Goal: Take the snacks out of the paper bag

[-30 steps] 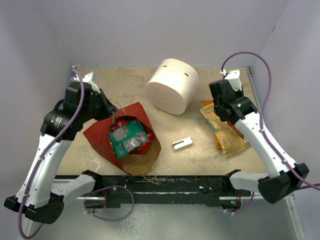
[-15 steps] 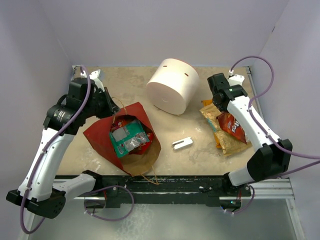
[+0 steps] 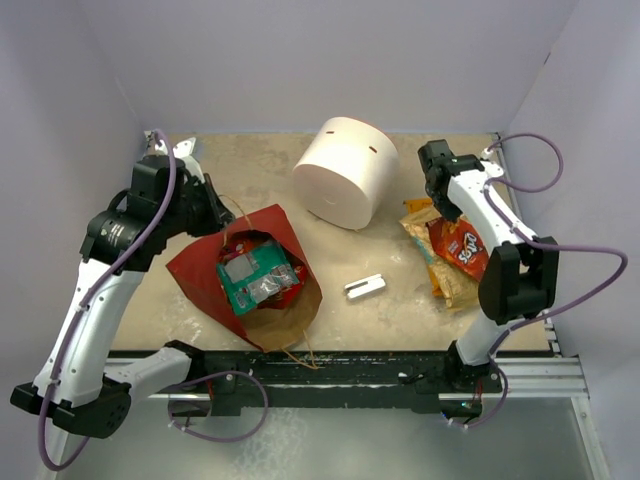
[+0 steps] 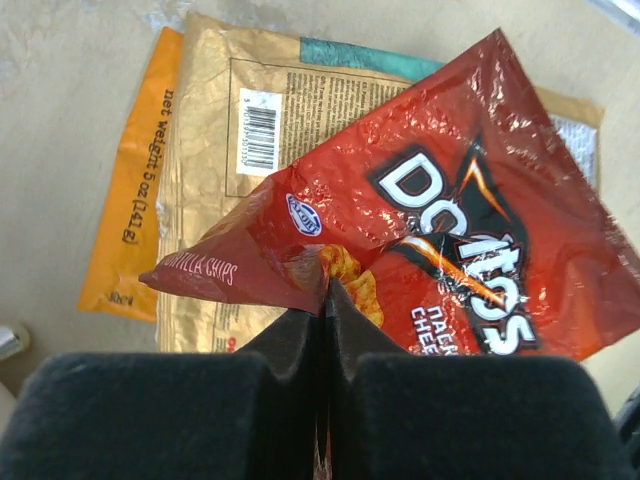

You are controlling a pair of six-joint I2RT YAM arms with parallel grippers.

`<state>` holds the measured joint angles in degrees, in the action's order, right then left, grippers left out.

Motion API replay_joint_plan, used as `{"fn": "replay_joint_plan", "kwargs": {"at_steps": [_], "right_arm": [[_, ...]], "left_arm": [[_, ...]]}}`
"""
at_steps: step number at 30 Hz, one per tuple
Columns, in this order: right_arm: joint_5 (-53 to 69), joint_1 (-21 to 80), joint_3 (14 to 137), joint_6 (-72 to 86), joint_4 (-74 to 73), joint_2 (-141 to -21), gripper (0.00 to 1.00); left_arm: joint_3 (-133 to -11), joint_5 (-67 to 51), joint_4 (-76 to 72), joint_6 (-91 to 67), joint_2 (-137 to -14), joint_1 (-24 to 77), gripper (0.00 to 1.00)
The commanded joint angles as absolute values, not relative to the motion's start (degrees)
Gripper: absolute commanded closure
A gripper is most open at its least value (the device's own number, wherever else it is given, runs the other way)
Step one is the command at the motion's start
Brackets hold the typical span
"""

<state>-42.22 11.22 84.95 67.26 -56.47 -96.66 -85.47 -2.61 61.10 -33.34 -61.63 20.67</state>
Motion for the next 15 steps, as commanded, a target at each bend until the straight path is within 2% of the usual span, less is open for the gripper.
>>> {"fn": "replay_joint_plan", "kwargs": {"at_steps": [1,7,8,12,15], "right_arm": [[-41.61,9.86,87.01,78.06,-57.78,-98.14,0.94],[-39.56,8.62,85.68,81.21,-54.68,-98.7,0.88],[-39.89,8.61,86.2,80.58,-54.56,-98.69,0.82],[-41.94,8.64,87.54,74.3,-55.75,-95.96,0.48],[-41.81,8.61,83.27,60.38,-47.32,-89.08,0.31]], "left_arm": [[-88.84,-0.5,60.18,-31.99,-60.55,20.63,1.0],[-89.44,-0.74,60.12,-31.91,-61.18,20.65,1.0],[-89.33,-1.11,60.04,-31.86,-61.39,20.58,1.0],[-88.97,-1.49,59.83,-31.23,-61.81,20.65,1.0],[-88.77,-1.97,59.41,-30.65,-62.1,20.61,1.0]]}}
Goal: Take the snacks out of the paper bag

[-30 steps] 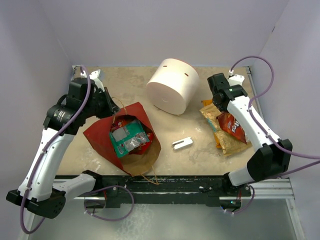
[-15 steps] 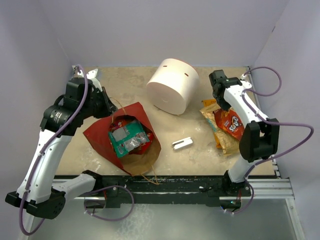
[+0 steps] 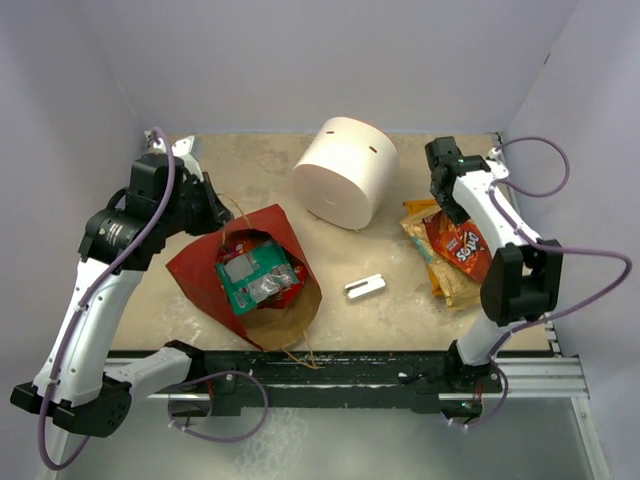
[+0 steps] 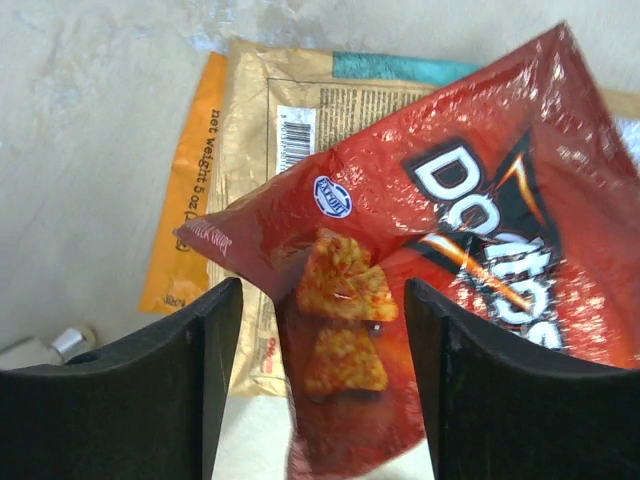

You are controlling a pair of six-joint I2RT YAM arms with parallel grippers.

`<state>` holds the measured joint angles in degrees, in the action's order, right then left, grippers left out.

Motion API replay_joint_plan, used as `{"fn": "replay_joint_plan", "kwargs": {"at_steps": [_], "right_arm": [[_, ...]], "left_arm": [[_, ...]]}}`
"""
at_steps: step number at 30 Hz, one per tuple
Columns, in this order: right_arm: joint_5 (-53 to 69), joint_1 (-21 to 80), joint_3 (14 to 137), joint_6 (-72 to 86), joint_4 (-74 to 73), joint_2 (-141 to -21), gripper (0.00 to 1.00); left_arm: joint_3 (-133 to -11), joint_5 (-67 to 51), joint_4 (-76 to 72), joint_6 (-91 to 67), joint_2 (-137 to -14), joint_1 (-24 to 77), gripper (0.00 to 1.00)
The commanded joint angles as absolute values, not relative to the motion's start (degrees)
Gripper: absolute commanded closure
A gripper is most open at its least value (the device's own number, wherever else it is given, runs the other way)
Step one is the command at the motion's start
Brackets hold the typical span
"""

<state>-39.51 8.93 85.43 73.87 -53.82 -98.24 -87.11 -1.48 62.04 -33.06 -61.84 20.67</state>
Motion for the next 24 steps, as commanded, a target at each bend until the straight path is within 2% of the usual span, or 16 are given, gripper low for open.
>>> {"fn": "replay_joint_plan", "kwargs": {"at_steps": [1,4,7,19,24], "right_arm": [[-41.42,8.61,81.22,54.93,-43.83,-86.56,0.27],[-41.89,8.42,76.06,42.27,-37.22,-80.78,0.1],[-39.09,5.24,73.66,33.55,-32.62,-79.15,0.01],[-16.23,-12.39,72.83,29.62,-21.14,-87.88,0.0],[-11.64,-14.13,67.85,32.06,-21.44,-86.86,0.0]], "left_arm": [[-88.86,-2.21,59.27,-30.35,-62.36,20.65,1.0],[-88.86,-3.07,59.07,-29.45,-62.94,20.6,1.0],[-89.09,-3.26,58.81,-28.83,-63.27,20.65,1.0],[-89.74,-1.85,59.74,-27.02,-63.32,22.34,1.0],[-90.2,-0.61,59.86,-26.38,-63.27,22.8,1.0]]}}
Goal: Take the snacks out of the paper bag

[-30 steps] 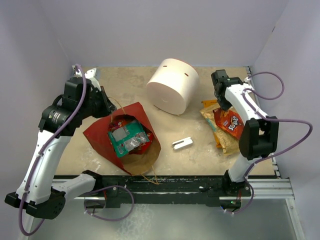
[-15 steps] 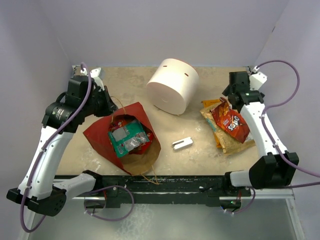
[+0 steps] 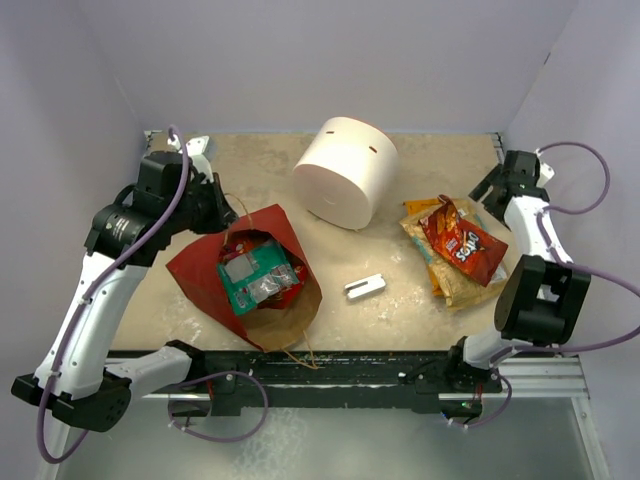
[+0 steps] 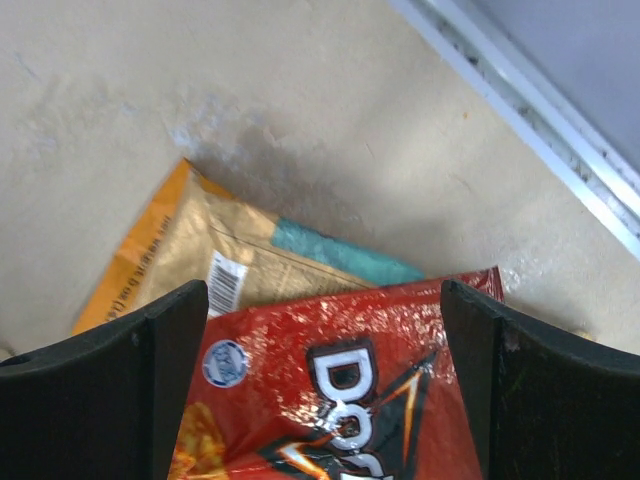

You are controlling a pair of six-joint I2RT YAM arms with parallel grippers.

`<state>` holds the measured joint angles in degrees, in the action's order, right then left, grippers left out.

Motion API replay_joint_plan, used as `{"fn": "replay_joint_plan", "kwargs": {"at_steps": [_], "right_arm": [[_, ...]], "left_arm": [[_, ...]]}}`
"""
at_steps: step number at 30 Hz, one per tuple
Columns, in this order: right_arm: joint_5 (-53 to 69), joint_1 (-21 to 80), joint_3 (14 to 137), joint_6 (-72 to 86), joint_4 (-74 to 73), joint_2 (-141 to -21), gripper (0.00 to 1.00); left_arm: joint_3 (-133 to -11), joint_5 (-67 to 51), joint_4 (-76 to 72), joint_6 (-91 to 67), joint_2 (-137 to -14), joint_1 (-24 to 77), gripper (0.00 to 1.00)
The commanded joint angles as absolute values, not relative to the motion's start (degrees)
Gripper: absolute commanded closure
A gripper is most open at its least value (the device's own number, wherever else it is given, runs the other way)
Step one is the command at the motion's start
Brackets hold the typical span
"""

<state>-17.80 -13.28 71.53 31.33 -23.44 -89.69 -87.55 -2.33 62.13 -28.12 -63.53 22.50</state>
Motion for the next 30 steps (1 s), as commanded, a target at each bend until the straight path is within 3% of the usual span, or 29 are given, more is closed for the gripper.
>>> {"fn": "replay_joint_plan", "kwargs": {"at_steps": [1,9,21,27,30], "right_arm": [[-11.41,-14.16,65.99,32.71,-20.93,-85.63,0.0],[-9.47,-14.48,55.54,39.51,-25.31,-78.16,0.01],[-3.92,-14.49,51.18,55.79,-37.59,-66.22,0.0],[-7.52,-14.02,57.03,43.48,-34.08,-64.53,0.0],[-3.0,-10.01,61.44,33.05,-30.91,-67.08,0.0]], "left_arm": [[-90.18,-0.35,59.85,-26.37,-63.28,22.8,1.0],[-90.61,0.32,60.54,-25.69,-63.46,22.97,1.0],[-91.82,1.14,60.5,-25.63,-63.22,24.32,1.0],[-91.63,0.55,61.37,-26.68,-62.7,24.19,1.0],[-92.06,0.51,62.01,-27.42,-62.84,24.13,1.0]]}}
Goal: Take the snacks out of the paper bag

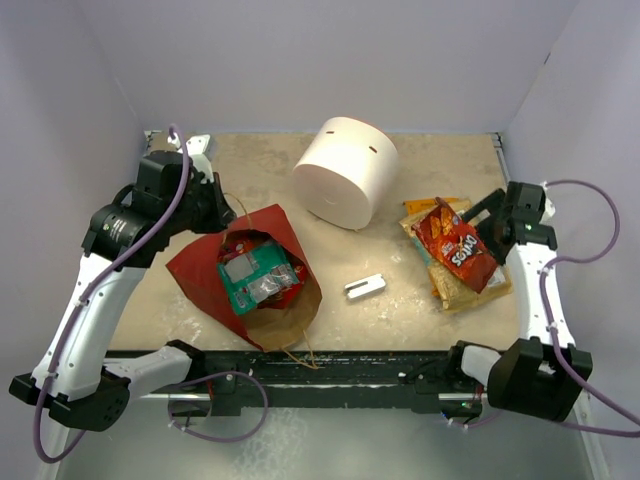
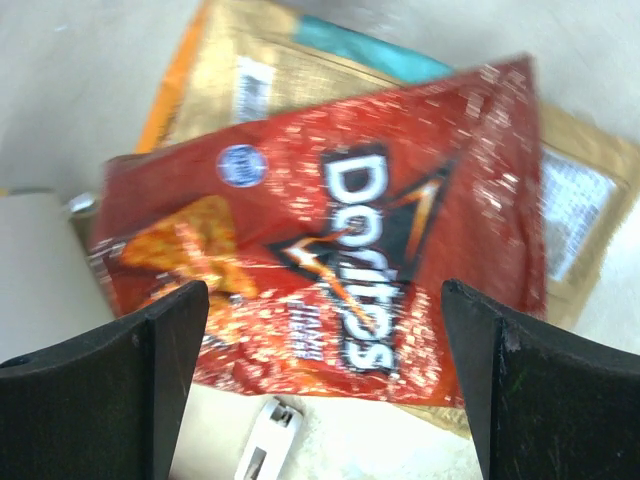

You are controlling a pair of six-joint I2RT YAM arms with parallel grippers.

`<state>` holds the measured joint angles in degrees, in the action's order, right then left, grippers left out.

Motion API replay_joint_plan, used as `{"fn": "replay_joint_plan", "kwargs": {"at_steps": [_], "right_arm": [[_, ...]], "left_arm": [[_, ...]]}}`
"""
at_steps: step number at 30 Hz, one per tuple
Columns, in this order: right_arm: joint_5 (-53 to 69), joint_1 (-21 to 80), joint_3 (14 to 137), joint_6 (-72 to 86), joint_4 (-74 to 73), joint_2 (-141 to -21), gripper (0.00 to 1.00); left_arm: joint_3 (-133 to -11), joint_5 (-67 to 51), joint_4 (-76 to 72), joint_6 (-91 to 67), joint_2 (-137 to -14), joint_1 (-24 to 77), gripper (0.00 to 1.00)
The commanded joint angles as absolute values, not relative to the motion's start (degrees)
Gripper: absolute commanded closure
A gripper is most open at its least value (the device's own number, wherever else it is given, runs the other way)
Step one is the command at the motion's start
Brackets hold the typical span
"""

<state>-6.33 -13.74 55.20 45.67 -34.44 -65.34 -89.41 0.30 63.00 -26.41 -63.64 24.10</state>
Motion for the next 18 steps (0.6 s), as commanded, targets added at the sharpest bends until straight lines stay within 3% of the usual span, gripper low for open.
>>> {"fn": "replay_joint_plan", "kwargs": {"at_steps": [1,7,18], "right_arm": [[-2.31,-7.11,62.7,31.06,-31.19,-68.44,0.0],[-2.06,6.7,66.59,31.26,-35.37,-74.03,0.0],[13.36,10.55,60.06,32.6,-23.62,-75.67,0.0]], "left_arm": [[-92.1,0.46,62.05,-27.84,-62.81,24.13,1.0],[-91.88,-0.87,61.24,-30.91,-63.06,23.95,1.0],[-89.89,1.75,59.11,-37.94,-60.45,23.74,1.0]]}}
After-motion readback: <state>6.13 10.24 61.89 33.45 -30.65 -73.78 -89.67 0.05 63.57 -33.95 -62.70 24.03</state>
